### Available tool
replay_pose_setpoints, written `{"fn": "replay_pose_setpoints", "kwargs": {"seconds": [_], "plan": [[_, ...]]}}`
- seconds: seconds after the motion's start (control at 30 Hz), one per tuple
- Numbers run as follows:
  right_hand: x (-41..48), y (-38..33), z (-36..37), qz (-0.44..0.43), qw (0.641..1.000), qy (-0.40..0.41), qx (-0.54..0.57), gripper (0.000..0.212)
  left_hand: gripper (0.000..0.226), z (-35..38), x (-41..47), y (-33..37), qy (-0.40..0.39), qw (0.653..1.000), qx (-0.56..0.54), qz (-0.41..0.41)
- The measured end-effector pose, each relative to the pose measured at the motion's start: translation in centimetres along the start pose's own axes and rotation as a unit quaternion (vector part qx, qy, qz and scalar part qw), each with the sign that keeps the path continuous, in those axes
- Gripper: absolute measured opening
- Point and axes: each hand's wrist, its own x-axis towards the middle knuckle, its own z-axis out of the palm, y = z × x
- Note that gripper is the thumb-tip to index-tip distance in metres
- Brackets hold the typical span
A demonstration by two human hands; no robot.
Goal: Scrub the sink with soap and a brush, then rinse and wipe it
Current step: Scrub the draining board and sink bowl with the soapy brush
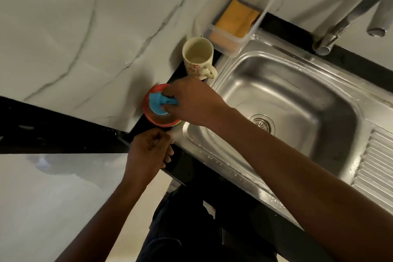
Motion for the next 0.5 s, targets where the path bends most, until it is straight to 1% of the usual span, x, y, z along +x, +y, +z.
{"fn": "replay_pose_setpoints", "kwargs": {"seconds": [0.1,0.17,0.3,0.4,0.5], "plan": [[0.9,-0.7,1.0,-0.006,0.996,-0.026,-0.082,0.034,0.026,-0.8,0.0,-0.5,0.011,1.0,-0.01,-0.002],[1.2,-0.9,1.4,-0.014,0.993,-0.036,-0.115,0.031,0.027,-1.2,0.0,-0.8,0.017,1.0,-0.015,-0.005],[1.4,-0.4,1.6,-0.007,0.991,-0.042,-0.126,0.034,0.028,-1.5,-0.1,-1.2,0.02,1.0,-0.019,-0.005],[0.9,-0.1,0.8,0.014,0.997,-0.016,-0.075,0.033,0.028,-1.3,0.0,-1.2,0.019,1.0,-0.019,-0.005],[-0.7,0.3,-1.0,0.057,0.997,0.026,0.045,0.031,0.027,-0.9,0.0,-0.6,0.009,1.0,-0.015,0.001]]}}
